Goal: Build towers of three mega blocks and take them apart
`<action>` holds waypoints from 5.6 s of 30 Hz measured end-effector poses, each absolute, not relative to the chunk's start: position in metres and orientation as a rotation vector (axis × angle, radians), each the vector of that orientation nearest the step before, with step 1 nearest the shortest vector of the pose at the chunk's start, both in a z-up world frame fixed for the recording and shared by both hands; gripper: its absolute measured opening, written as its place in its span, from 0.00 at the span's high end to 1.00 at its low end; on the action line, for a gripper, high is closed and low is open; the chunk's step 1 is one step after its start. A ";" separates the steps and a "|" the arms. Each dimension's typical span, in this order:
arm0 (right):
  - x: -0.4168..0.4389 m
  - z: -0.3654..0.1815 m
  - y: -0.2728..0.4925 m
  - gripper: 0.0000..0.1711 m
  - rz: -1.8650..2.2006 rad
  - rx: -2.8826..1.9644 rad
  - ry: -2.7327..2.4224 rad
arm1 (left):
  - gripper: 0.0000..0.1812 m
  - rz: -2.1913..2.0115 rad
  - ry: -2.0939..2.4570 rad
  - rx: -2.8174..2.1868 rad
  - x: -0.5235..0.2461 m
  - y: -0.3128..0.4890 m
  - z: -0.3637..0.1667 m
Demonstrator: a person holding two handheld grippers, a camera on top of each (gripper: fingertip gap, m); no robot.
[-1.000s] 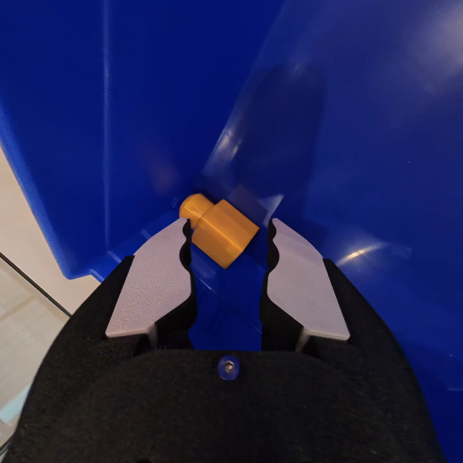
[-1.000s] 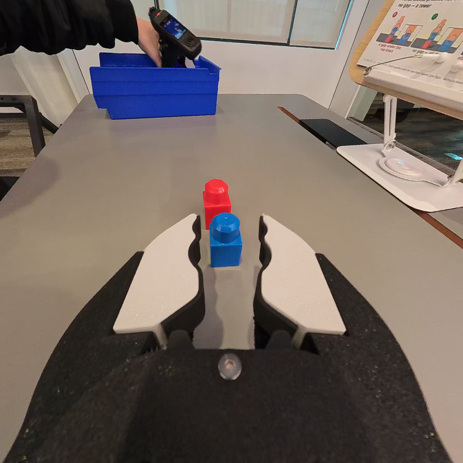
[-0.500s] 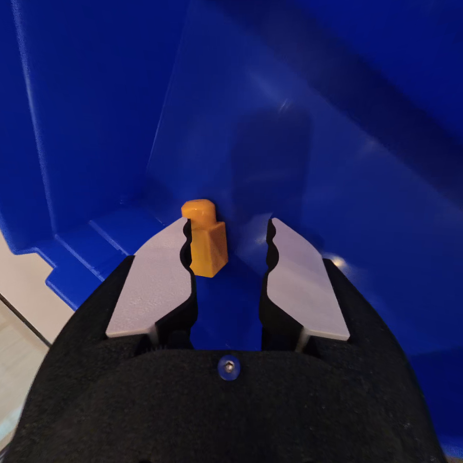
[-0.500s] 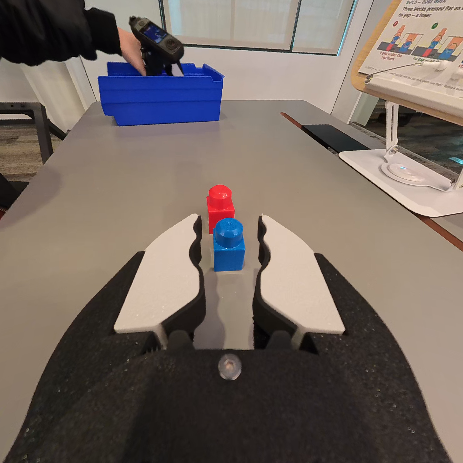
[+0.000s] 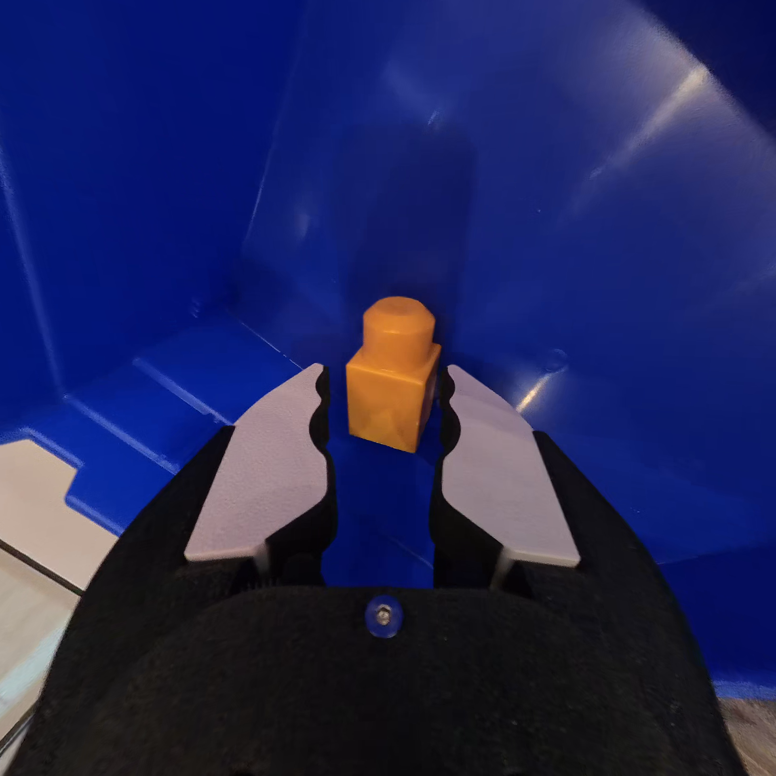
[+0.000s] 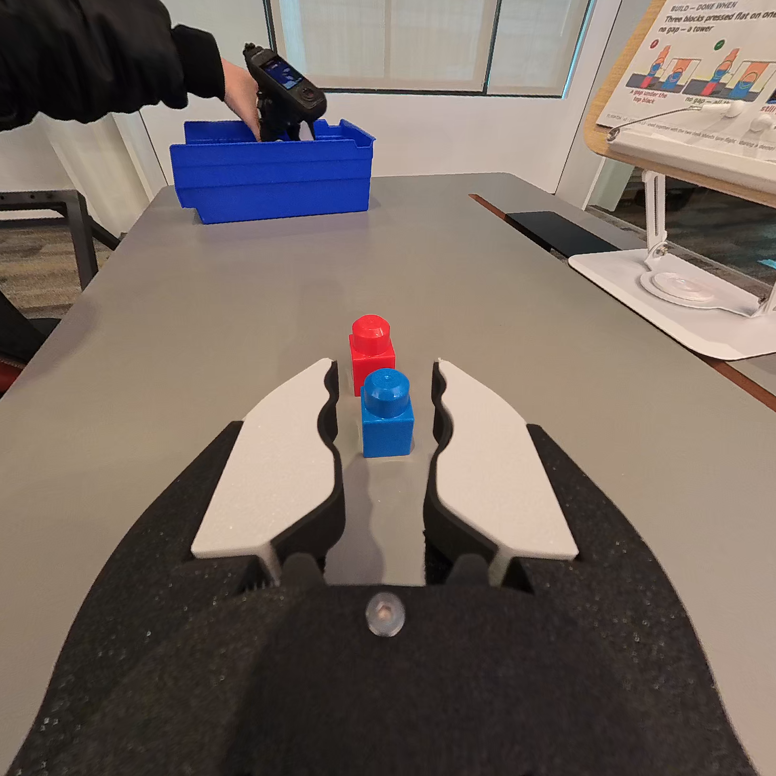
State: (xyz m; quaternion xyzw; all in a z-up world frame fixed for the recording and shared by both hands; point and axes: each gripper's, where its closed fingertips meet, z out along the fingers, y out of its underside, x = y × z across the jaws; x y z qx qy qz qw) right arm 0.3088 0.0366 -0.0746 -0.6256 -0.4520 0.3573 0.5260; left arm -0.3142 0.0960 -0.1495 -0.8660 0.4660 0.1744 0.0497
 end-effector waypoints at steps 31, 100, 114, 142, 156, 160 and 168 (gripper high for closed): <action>0.301 -0.103 0.041 0.66 0.810 -1.669 -1.115 | 0.80 -0.440 0.992 -1.767 -0.076 0.043 0.087; 0.166 0.112 0.025 0.79 0.699 -1.946 -1.493 | 0.80 -1.176 1.316 -1.457 0.182 0.019 0.085; 0.175 0.130 0.024 0.66 0.569 -1.595 -1.450 | 0.80 -1.188 1.291 -1.409 0.174 0.024 0.090; 0.218 -0.136 0.053 0.79 0.811 -1.848 -1.369 | 0.80 -1.235 1.234 -1.345 0.151 0.025 0.108; 0.177 0.200 0.045 0.79 1.074 -1.699 -1.209 | 0.80 -1.247 1.293 -1.441 0.179 0.025 0.083; 0.163 0.179 0.039 0.79 0.973 -1.809 -1.337 | 0.80 -1.241 1.305 -1.435 0.180 0.022 0.084; 0.159 0.164 0.038 0.79 0.868 -1.863 -1.397 | 0.80 -1.272 1.291 -1.421 0.176 0.021 0.089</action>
